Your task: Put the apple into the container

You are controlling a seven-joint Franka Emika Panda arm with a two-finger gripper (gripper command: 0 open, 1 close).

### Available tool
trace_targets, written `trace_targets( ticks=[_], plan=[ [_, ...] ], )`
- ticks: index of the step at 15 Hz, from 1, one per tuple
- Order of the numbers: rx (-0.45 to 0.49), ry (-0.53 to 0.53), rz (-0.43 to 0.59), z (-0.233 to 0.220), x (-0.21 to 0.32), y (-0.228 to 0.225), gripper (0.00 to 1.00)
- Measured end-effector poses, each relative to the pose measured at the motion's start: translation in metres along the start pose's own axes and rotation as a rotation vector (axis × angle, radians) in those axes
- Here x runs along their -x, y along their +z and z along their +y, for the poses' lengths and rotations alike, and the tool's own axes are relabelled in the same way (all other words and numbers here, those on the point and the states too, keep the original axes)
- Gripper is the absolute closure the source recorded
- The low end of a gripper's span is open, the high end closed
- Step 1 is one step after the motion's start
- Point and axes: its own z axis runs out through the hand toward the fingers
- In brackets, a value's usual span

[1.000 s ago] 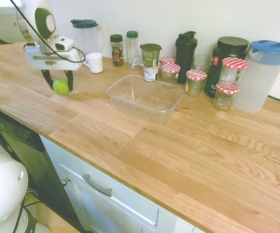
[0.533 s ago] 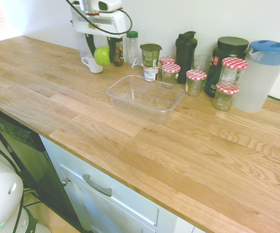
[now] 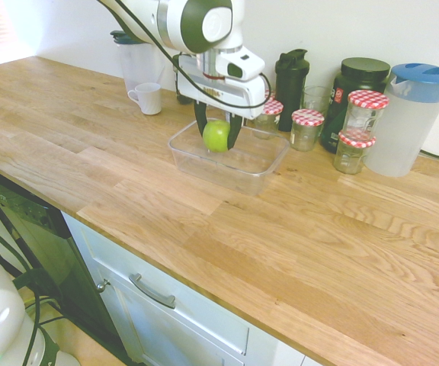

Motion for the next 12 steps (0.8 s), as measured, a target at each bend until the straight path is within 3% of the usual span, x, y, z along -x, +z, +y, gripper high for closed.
trace_targets(
  ticks=[1, 2, 12],
  plan=[
    [-0.003, -0.006, -0.002, 0.003, -0.002, 0.010, 1.00],
    [-0.007, -0.014, 0.001, 0.004, -0.003, 0.017, 0.00],
    [-0.019, -0.063, 0.027, -0.012, -0.002, 0.043, 0.00]
  ],
)
